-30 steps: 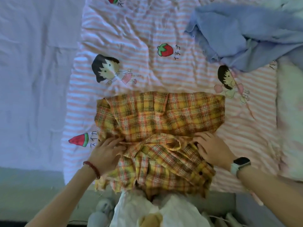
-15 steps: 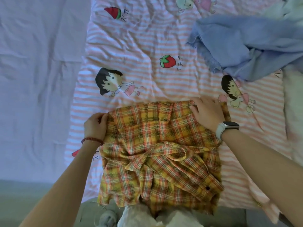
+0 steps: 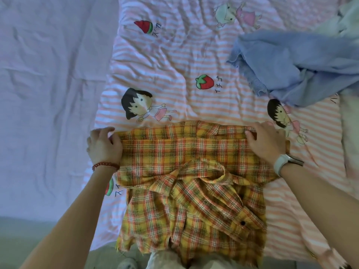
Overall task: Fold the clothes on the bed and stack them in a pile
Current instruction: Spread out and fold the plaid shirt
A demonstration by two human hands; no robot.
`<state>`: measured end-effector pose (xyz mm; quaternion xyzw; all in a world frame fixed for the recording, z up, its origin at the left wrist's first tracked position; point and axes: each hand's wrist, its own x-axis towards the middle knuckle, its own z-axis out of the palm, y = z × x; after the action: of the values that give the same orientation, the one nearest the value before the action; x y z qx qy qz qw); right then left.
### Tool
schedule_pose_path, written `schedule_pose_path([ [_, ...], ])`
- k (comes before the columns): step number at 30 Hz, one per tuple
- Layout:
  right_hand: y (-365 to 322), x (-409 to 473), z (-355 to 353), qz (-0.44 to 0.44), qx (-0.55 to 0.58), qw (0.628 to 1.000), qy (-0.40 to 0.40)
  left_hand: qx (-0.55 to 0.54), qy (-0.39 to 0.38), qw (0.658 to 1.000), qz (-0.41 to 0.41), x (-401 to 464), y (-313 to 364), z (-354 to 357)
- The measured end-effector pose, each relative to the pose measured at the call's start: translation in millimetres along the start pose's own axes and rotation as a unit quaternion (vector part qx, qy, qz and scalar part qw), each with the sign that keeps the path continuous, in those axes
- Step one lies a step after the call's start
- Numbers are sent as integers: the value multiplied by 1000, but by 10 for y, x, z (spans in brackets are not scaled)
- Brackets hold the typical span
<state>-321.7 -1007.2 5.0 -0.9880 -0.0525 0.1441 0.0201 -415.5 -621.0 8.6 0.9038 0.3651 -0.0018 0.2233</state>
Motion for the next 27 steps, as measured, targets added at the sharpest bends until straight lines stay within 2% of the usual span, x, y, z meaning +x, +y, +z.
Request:
schedule_pose_path([
  [2, 49, 45, -74, -38, 18, 999, -19, 66, -62, 987, 132, 96, 89, -19],
  [3, 57, 67, -109, -58, 29, 997, -37, 88, -120, 972, 181, 151, 153, -12],
  [5, 55, 101, -160, -69, 43, 992, -93, 133, -242, 933, 232, 263, 278, 36],
  [7, 48, 120, -177, -43, 53, 986, -152, 185, -339, 895, 224, 340, 374, 75],
  [9, 52, 130, -194, -31, 64, 982, -175, 153, -407, 885, 166, 398, 455, 73],
  [11, 58, 131, -234, -36, 83, 982, -163, 116, -432, 881, 153, 439, 497, 33],
  [15, 101, 159, -407, -61, 121, 982, -135, 94, -386, 900, 181, 454, 529, -192],
  [21, 81, 443, -891, -77, 112, 988, -69, 82, -306, 920, 229, 664, 891, -561],
  [23, 27, 561, -1045, -65, 140, 988, -24, 74, -247, 935, 243, 776, 1088, -641],
  [27, -90, 718, -1321, -38, 94, 986, 132, 66, -56, 961, 264, 933, 1405, -730],
])
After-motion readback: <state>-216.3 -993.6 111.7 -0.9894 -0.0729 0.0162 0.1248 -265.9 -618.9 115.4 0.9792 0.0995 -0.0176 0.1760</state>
